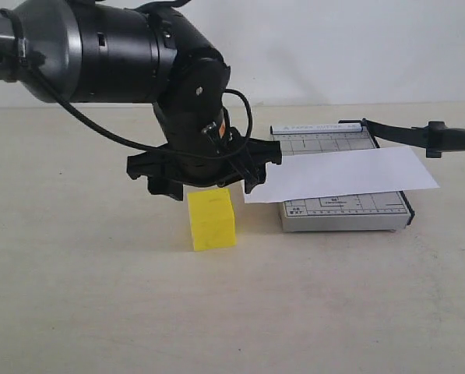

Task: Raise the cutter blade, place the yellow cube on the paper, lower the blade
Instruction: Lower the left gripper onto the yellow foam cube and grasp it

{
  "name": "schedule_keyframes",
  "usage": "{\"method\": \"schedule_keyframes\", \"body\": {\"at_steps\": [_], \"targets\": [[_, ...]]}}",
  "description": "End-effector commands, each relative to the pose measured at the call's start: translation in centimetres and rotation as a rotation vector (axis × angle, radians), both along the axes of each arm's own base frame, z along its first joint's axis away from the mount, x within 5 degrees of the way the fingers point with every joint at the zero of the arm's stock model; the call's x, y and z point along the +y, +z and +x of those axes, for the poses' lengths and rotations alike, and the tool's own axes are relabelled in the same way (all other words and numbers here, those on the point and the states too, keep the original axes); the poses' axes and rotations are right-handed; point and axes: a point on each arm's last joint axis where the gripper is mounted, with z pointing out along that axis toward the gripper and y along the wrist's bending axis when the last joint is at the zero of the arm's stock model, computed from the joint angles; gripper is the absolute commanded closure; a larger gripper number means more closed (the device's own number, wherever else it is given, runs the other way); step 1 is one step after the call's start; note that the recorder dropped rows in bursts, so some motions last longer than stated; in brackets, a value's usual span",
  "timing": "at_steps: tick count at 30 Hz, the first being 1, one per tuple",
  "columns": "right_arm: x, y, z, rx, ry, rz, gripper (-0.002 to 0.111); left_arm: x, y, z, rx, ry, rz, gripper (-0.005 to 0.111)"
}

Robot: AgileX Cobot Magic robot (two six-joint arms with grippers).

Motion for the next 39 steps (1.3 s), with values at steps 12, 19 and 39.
{"method": "schedule_keyframes", "body": {"at_steps": [12, 19, 39], "targets": [[0.0, -0.1, 0.0, -0.002, -0.001, -0.007, 0.108, 0.3, -0.2, 0.8, -0.055, -0.019, 0.027, 0.026], [0.0, -0.1, 0.0, -0.002, -0.001, -0.007, 0.108, 0.4, -0.3, 1.1, -0.065, -0.021, 0.026, 0.026], [-0.1, -0.1, 0.0, -0.007, -0.005, -0.007, 0.108, 0.2, -3.9, 2.4, -0.005, 0.022, -0.027, 0.026]]}}
